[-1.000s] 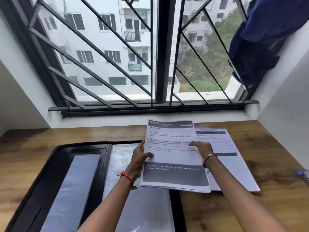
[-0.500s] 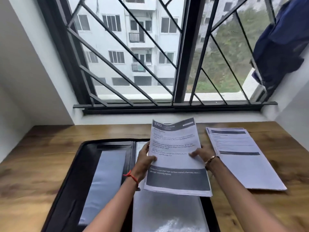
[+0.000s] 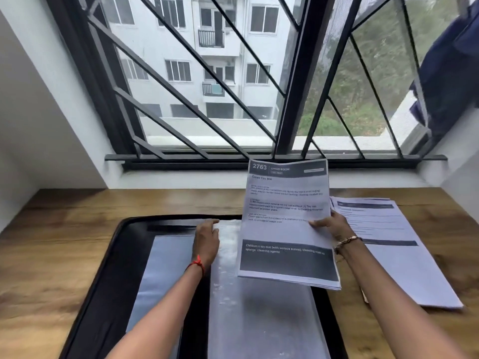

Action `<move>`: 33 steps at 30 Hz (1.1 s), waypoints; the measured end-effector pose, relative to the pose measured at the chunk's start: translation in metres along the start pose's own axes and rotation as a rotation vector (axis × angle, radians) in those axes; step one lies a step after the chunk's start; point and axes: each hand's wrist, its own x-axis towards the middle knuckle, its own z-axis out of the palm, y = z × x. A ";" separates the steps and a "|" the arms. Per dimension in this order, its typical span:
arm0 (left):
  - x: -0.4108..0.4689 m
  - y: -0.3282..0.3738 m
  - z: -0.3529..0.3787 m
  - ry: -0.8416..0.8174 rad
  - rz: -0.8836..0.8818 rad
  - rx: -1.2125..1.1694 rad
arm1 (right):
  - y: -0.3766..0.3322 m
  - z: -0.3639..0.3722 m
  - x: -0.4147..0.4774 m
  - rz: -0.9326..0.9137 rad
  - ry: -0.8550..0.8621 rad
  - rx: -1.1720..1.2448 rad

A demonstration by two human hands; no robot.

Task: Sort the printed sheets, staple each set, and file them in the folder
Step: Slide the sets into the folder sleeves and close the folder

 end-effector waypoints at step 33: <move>0.032 -0.017 0.012 -0.064 0.282 0.175 | -0.007 0.016 0.036 -0.046 -0.027 0.269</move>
